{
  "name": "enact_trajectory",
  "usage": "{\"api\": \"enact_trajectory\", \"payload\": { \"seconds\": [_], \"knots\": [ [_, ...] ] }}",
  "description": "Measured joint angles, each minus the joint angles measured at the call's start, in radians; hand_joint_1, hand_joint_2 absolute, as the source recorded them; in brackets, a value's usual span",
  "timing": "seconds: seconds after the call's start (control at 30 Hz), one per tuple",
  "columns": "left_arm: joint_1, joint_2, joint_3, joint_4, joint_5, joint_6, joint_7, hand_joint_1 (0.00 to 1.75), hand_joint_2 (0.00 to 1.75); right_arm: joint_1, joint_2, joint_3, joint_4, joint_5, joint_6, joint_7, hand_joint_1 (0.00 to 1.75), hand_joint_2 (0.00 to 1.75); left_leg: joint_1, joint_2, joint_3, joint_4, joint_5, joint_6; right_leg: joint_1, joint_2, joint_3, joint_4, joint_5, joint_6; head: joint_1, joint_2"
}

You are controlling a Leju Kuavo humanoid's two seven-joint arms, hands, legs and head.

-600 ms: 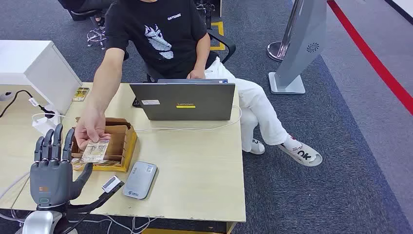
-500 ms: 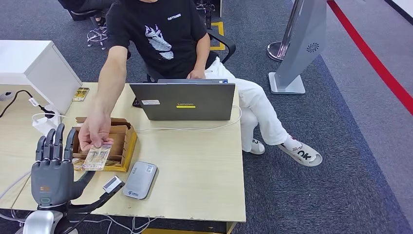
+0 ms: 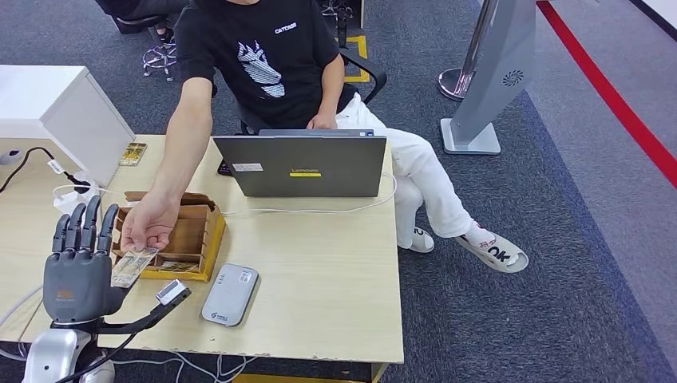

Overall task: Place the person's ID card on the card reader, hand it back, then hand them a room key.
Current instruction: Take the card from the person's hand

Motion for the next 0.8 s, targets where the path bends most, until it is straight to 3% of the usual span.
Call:
{"api": "enact_trajectory", "payload": {
  "seconds": [0.13,0.8],
  "knots": [
    [-0.003,0.000,0.003,0.017,0.000,0.000,0.000,1.71,1.75,0.000,0.000,0.000,0.000,0.000,0.000,0.000,0.00,1.75,0.000,0.000,0.000,0.000,0.000,0.000,0.000,0.000,0.000,0.000,0.000,0.000,0.000,0.000],
    [0.000,-0.017,0.007,0.037,0.002,0.013,-0.017,1.75,1.75,-0.001,0.004,-0.014,0.000,0.015,0.000,0.000,0.00,1.75,0.000,0.000,0.000,0.000,0.000,0.000,0.000,0.000,0.000,0.000,0.000,0.000,0.000,0.000]
  ]
}}
